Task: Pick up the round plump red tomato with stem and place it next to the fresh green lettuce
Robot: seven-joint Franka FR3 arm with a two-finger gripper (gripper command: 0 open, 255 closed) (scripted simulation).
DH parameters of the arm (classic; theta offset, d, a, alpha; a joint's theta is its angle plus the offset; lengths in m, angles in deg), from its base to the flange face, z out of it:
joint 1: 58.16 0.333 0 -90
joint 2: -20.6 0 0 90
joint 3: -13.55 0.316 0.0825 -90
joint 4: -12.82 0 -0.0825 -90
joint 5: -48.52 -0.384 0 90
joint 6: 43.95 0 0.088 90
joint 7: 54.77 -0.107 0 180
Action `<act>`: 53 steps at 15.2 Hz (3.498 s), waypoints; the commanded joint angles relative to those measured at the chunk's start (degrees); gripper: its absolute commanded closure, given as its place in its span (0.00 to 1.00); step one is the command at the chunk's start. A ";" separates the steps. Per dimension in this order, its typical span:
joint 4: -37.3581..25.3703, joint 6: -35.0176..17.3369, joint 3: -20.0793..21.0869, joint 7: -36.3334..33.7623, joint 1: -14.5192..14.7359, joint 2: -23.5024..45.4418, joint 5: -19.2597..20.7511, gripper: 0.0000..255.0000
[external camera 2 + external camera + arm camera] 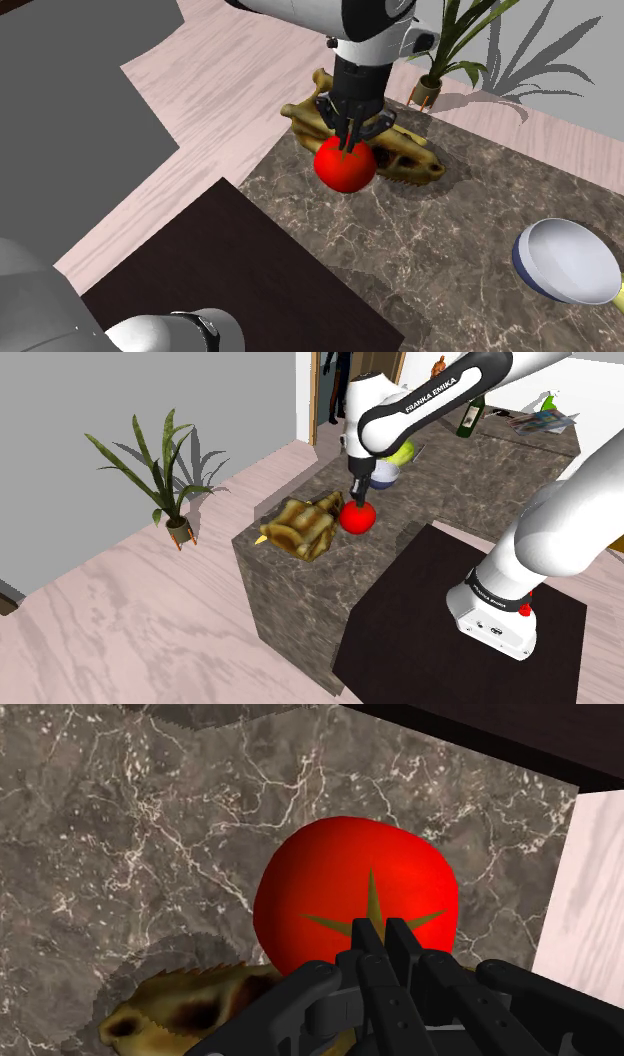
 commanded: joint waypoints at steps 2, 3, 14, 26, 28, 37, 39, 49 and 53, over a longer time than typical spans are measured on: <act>-0.88 2.59 -0.01 0.23 0.08 -1.69 -0.25 1.00; -1.22 3.44 -0.02 0.31 0.09 -2.21 -0.32 1.00; -5.81 12.72 -0.17 1.03 0.22 -6.93 -0.84 1.00; -6.37 15.82 -6.96 10.76 -4.64 -10.08 2.86 1.00; -6.47 15.56 -8.92 13.49 -6.04 -9.98 3.98 1.00; -10.18 14.07 -17.70 25.98 -11.88 -6.27 7.89 1.00; -11.72 13.70 -19.59 28.84 -13.04 -4.76 8.33 1.00; -23.10 12.36 -28.26 43.97 -18.32 6.28 6.80 1.00; -29.45 12.46 -30.97 50.44 -20.78 12.25 4.21 1.00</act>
